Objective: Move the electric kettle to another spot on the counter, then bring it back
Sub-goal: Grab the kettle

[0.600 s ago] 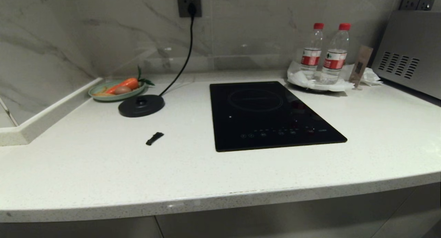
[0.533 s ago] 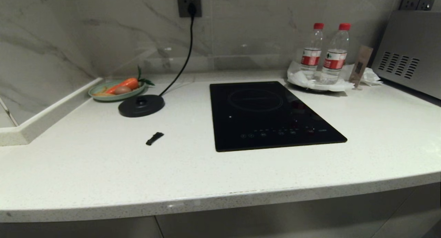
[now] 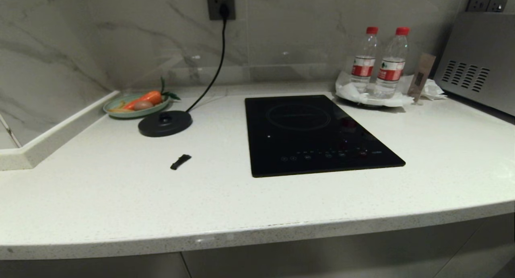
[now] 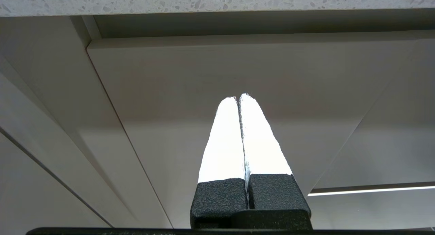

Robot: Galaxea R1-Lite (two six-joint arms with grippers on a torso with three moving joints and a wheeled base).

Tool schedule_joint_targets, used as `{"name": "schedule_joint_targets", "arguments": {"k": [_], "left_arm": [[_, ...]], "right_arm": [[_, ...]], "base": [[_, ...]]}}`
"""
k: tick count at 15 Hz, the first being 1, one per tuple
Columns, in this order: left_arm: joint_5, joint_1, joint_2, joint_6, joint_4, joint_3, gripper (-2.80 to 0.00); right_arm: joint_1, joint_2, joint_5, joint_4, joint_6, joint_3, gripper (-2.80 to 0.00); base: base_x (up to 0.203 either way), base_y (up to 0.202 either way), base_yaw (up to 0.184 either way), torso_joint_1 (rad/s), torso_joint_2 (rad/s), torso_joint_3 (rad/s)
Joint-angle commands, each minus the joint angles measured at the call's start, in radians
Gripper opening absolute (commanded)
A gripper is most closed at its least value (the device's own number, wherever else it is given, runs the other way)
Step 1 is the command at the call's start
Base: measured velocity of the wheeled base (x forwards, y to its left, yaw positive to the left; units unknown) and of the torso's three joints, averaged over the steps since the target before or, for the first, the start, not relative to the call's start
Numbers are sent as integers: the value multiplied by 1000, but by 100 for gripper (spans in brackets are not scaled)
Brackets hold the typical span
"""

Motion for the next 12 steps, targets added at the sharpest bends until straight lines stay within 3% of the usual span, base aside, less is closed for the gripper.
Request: {"name": "schedule_joint_targets", "arguments": {"k": [1,12], "left_arm": [[0,-1,0,0,0,0,-280],[-1,-1,0,-2,0,0,-280]], "right_arm": [[0,0,-1,1,2,0,-280],[0,0,-1,1,3,0,-280]], "base": [[0,0,0,0,0,0],[0,0,0,0,0,0]]}}
